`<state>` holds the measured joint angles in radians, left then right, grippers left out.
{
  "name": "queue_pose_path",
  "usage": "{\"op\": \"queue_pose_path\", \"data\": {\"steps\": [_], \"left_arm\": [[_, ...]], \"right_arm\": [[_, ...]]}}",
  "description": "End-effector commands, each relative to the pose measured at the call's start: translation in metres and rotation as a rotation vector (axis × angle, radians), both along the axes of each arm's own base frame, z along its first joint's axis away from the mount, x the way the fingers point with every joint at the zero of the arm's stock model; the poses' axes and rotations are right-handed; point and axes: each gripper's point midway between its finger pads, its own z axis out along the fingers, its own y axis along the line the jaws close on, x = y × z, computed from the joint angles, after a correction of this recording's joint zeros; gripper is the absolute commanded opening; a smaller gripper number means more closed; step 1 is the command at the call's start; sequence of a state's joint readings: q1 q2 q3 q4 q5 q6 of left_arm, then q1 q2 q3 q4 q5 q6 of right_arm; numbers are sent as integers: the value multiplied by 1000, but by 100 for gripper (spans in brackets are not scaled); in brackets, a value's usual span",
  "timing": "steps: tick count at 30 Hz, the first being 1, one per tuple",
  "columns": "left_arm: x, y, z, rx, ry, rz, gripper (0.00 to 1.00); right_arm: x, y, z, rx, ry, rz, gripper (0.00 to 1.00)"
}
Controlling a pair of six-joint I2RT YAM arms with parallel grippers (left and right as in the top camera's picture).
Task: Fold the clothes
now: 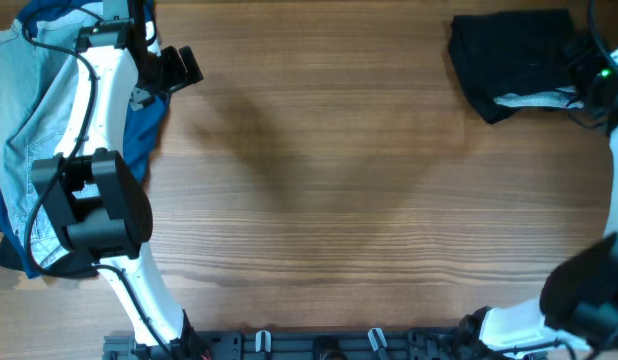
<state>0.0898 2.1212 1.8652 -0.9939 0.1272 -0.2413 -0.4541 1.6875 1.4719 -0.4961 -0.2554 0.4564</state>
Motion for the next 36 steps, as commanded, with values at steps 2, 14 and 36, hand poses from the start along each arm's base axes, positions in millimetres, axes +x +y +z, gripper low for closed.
{"op": "queue_pose_path", "data": {"steps": [2, 14, 36], "left_arm": [[5, 1, -1, 10, -5, -1, 100], [8, 1, 0, 11, -19, -1, 100], [8, 1, 0, 11, -19, -1, 100]], "right_arm": [[4, -24, -23, -183, 83, 7, 99], [26, -47, -218, -247, 374, 161, 99], [-2, 25, 76, -351, -169, 317, 100]]}}
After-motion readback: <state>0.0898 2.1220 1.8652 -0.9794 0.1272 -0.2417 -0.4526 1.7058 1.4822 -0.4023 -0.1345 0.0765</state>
